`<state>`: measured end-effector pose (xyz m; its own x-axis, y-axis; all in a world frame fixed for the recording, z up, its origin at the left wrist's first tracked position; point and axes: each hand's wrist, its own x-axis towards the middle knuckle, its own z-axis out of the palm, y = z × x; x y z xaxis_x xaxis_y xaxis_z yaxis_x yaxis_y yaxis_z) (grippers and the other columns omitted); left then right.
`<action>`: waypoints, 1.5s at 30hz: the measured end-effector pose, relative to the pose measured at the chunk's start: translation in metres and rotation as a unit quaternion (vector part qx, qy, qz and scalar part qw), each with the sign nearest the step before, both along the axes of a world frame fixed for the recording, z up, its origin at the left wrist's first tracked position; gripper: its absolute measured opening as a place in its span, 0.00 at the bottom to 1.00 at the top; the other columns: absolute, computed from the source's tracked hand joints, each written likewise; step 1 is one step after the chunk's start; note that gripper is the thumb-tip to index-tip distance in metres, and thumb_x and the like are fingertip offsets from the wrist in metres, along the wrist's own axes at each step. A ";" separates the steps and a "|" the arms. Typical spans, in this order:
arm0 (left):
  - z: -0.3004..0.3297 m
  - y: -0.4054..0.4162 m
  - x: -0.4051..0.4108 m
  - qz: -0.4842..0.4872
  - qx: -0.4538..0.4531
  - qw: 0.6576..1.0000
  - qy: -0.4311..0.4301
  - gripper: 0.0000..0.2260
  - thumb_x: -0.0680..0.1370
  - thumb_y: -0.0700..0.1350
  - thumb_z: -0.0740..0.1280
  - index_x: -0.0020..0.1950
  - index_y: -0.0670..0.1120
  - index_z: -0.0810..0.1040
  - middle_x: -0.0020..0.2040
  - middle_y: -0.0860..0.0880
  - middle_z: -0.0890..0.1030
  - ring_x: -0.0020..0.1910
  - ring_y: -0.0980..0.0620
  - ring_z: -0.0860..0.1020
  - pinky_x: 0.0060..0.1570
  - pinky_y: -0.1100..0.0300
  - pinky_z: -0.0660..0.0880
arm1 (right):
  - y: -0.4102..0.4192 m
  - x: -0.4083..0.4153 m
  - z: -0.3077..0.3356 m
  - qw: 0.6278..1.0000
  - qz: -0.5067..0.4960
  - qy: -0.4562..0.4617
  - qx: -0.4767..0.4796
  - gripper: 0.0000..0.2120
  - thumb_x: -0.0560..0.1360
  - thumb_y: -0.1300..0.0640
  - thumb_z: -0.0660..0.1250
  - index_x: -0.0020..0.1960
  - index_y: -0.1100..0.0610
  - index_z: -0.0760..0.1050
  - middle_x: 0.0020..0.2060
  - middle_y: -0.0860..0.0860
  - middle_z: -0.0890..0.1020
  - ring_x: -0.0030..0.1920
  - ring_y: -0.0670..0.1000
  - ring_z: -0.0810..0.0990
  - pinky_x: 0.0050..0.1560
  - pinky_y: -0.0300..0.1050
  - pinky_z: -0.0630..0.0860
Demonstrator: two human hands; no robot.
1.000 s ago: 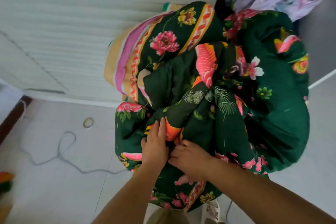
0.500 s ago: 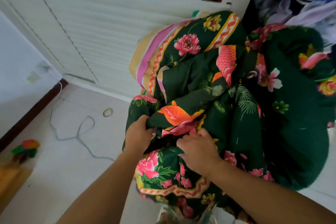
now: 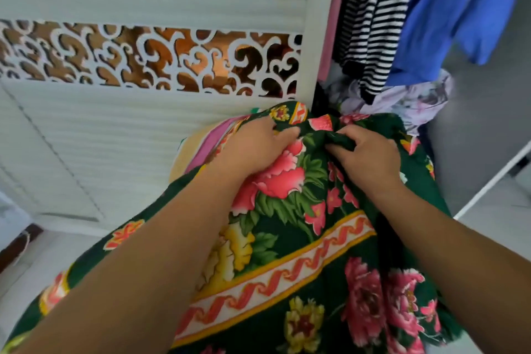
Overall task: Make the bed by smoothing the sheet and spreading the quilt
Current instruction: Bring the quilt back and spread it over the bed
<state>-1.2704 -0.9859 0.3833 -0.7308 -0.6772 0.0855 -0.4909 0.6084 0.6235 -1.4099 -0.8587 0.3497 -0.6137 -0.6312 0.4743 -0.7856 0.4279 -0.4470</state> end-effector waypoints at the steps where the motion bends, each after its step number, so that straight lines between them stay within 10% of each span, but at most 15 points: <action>1: 0.002 0.003 -0.002 -0.037 0.036 0.998 -0.034 0.31 0.72 0.65 0.65 0.64 0.43 0.71 0.57 0.45 0.79 0.54 0.46 0.77 0.47 0.56 0.73 | 0.002 -0.004 0.000 1.000 -0.013 -0.006 0.003 0.09 0.74 0.46 0.68 0.50 0.49 0.80 0.45 0.50 0.83 0.51 0.54 0.79 0.55 0.51 0.67; 5: -0.030 0.017 -0.011 -0.107 0.030 0.972 -0.206 0.56 0.62 0.66 0.74 0.77 0.54 0.40 0.72 0.50 0.68 0.66 0.46 0.72 0.66 0.46 0.68 | -0.001 -0.009 -0.016 0.998 -0.034 -0.008 0.060 0.11 0.74 0.43 0.66 0.49 0.49 0.79 0.44 0.48 0.83 0.50 0.53 0.79 0.54 0.49 0.64; 13: -0.092 -0.015 -0.028 -0.028 -0.042 0.971 -0.232 0.53 0.68 0.48 0.74 0.77 0.56 0.37 0.40 0.54 0.79 0.38 0.52 0.79 0.30 0.58 0.74 | -0.028 -0.046 -0.036 0.946 0.133 -0.177 0.237 0.16 0.69 0.38 0.70 0.52 0.43 0.79 0.50 0.44 0.77 0.57 0.48 0.73 0.61 0.51 0.69; 17: -0.097 -0.041 -0.053 -0.033 -0.070 0.967 -0.242 0.53 0.66 0.47 0.75 0.76 0.59 0.38 0.34 0.53 0.78 0.34 0.53 0.79 0.31 0.56 0.77 | -0.030 -0.112 -0.033 0.981 -0.096 -0.045 0.161 0.29 0.70 0.33 0.65 0.64 0.49 0.73 0.62 0.52 0.74 0.63 0.56 0.71 0.61 0.53 0.70; 20: -0.104 -0.054 -0.069 -0.018 -0.066 0.965 -0.254 0.54 0.66 0.44 0.75 0.76 0.60 0.38 0.50 0.49 0.78 0.40 0.51 0.79 0.34 0.55 0.79 | -0.036 -0.159 -0.034 0.945 -0.186 -0.123 0.241 0.46 0.66 0.32 0.69 0.76 0.47 0.53 0.74 0.58 0.58 0.72 0.62 0.61 0.67 0.62 0.63; 23: -0.113 -0.069 -0.079 0.009 -0.060 0.962 -0.266 0.61 0.61 0.44 0.79 0.74 0.63 0.35 0.68 0.44 0.58 0.49 0.45 0.78 0.41 0.53 0.80 | -0.059 -0.191 -0.041 0.929 -0.136 -0.196 0.283 0.52 0.65 0.35 0.72 0.76 0.40 0.40 0.76 0.60 0.49 0.71 0.65 0.63 0.68 0.63 0.64; 30: -0.121 -0.081 -0.083 -0.008 -0.143 0.943 -0.302 0.61 0.66 0.47 0.76 0.66 0.64 0.20 0.70 0.42 0.21 0.41 0.51 0.78 0.33 0.64 0.76 | -0.099 -0.237 -0.057 0.915 -0.101 -0.220 0.323 0.57 0.64 0.45 0.78 0.76 0.39 0.39 0.76 0.62 0.49 0.71 0.66 0.63 0.66 0.56 0.68; 34: -0.123 -0.089 -0.088 -0.031 -0.238 0.915 -0.324 0.62 0.63 0.59 0.76 0.68 0.60 0.21 0.70 0.40 0.22 0.73 0.41 0.54 0.67 0.46 0.62 | -0.104 -0.245 -0.067 0.912 -0.109 -0.174 0.355 0.55 0.65 0.43 0.77 0.77 0.44 0.41 0.74 0.62 0.55 0.69 0.64 0.65 0.62 0.54 0.70; 38: -0.126 -0.102 -0.102 -0.076 -0.304 0.876 -0.365 0.67 0.57 0.68 0.74 0.66 0.57 0.18 0.66 0.38 0.18 0.72 0.36 0.28 0.70 0.33 0.39 | -0.104 -0.233 -0.074 0.914 -0.122 -0.115 0.370 0.45 0.68 0.42 0.73 0.76 0.48 0.50 0.70 0.62 0.59 0.63 0.65 0.71 0.60 0.54 0.71; 45: -0.129 -0.121 -0.110 -0.181 -0.231 0.886 -0.358 0.67 0.55 0.65 0.77 0.62 0.66 0.17 0.70 0.42 0.22 0.75 0.40 0.34 0.72 0.36 0.49 | -0.086 -0.200 -0.080 0.917 -0.102 -0.076 0.379 0.38 0.72 0.41 0.67 0.75 0.45 0.51 0.74 0.64 0.51 0.62 0.65 0.73 0.62 0.54 0.68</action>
<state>-1.3807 -1.1065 0.2543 -0.8721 -0.4006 -0.2810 -0.3802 0.9162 -0.1263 -1.6103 -0.9444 0.2700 -0.7786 -0.6085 -0.1535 -0.6075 0.7922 -0.0589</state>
